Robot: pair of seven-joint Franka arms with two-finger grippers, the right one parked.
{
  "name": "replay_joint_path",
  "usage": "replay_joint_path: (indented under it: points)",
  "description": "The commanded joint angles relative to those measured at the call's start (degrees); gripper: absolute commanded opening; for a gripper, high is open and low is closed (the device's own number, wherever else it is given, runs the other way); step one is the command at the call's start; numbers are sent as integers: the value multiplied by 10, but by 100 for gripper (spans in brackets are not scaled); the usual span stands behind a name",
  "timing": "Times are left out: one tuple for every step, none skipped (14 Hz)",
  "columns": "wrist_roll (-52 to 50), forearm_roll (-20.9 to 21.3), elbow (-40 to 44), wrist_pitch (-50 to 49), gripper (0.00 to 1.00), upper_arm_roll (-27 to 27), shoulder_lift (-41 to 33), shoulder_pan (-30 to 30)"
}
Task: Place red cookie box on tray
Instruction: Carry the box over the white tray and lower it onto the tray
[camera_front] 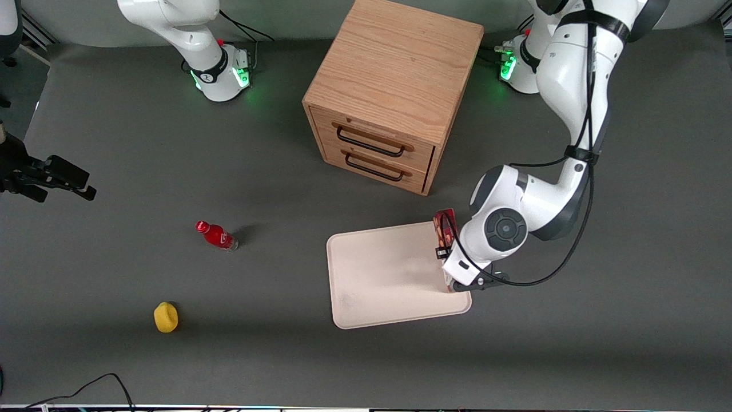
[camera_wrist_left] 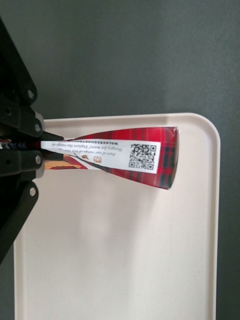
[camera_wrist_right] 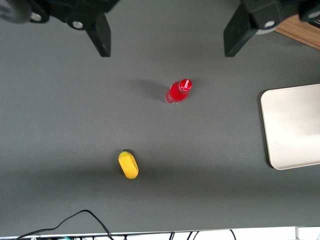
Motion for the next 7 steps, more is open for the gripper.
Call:
replay_joint_path:
  points:
    - [-15,8,20,5,0,9,9,-9]
    - [-19,8,21,15,0,10,12,-9]
    - [-27,8,20,25,0,10,15,-9]
    - [-28,8,20,30,0,10,18,-9]
    - [-29,8,20,33,3,11,18,-7]
    - [-29,9,20,33,30,12,18,-7]
    - [-28,15,20,33,99,12,18,-6]
